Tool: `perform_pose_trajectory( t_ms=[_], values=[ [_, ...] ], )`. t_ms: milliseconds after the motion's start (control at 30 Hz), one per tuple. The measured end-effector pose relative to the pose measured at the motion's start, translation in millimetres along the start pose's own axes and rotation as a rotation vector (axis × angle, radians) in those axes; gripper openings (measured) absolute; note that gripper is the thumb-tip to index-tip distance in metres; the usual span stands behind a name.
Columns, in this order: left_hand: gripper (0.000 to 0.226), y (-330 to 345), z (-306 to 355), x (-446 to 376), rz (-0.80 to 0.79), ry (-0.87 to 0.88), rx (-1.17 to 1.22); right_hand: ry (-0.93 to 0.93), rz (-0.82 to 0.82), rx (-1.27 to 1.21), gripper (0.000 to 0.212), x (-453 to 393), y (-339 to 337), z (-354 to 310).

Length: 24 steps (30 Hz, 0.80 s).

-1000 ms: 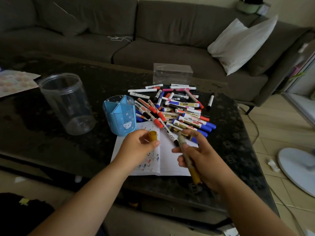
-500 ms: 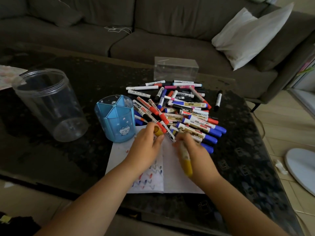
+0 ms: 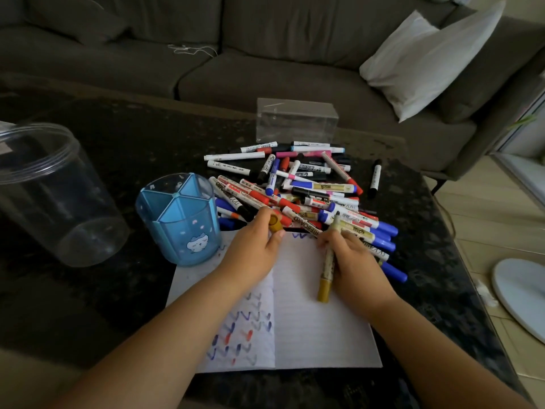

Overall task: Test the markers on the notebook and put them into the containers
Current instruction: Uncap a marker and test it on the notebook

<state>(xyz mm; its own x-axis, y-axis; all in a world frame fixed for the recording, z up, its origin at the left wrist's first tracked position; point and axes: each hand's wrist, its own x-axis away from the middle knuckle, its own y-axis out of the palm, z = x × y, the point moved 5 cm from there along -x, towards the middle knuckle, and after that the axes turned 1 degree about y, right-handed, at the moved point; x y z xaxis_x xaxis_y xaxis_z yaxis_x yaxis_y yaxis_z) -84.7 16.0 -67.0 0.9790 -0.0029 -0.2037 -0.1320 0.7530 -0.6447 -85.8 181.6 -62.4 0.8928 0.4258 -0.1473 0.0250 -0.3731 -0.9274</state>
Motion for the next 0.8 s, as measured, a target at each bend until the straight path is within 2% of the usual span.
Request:
perform_pose_trajectory(
  t_ms=[167,267,367,467,533,700,800],
  values=[
    [0.016,0,-2,4,-0.018,0.009,-0.026,0.026,-0.021,-0.036,0.043,-8,1,11],
    [0.018,-1,-2,17,-0.023,0.070,-0.075,0.032,0.083,-0.316,0.027,-1,-3,5],
    [0.018,3,-5,29,-0.052,0.103,-0.146,0.121,0.202,-0.671,0.010,8,-11,-5],
    [0.024,6,-7,40,-0.056,0.096,-0.134,0.225,0.226,-0.865,0.020,13,-15,-9],
    [0.026,5,-6,46,-0.055,0.096,-0.101,0.231,0.225,-0.904,0.016,12,-16,-13],
    [0.029,4,-7,52,-0.030,0.074,-0.094,0.277,0.103,-0.858,0.012,-8,6,-22],
    [0.029,3,-9,50,-0.001,0.069,-0.089,0.317,0.100,-0.894,0.008,-26,21,-26]
  ],
)
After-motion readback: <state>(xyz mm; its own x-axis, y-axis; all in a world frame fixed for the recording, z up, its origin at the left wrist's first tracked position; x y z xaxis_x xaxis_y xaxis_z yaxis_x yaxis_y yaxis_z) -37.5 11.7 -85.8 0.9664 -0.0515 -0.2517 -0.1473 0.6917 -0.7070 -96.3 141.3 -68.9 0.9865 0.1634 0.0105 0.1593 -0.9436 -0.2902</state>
